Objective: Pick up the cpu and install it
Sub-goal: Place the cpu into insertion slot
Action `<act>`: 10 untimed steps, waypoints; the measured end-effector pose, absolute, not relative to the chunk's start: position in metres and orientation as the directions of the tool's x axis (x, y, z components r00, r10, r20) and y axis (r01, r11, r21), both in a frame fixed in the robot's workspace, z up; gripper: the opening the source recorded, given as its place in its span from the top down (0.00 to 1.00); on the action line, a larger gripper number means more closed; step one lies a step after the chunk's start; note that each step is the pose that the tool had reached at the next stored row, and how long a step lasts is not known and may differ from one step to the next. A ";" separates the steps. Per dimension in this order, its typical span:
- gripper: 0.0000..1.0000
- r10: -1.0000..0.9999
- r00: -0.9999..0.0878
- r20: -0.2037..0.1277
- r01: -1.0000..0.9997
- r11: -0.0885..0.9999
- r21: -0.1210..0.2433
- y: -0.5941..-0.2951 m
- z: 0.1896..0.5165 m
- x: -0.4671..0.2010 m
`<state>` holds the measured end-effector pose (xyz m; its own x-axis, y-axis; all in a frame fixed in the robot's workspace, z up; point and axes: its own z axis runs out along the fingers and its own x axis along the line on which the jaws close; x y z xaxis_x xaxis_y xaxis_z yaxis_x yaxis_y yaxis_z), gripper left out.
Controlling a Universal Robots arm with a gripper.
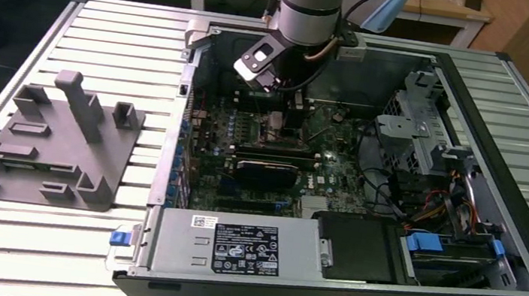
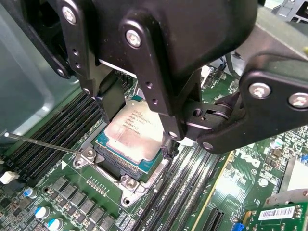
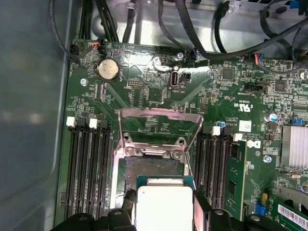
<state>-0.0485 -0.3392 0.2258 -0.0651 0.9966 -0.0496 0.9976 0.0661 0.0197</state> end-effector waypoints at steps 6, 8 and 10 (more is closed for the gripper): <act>0.45 0.997 -0.065 -0.049 0.998 0.067 0.020 -0.339 0.222 -0.049; 0.45 0.997 -0.067 -0.049 0.997 0.068 0.020 -0.337 0.220 -0.048; 0.45 0.996 -0.068 -0.049 0.997 0.069 0.020 -0.336 0.219 -0.048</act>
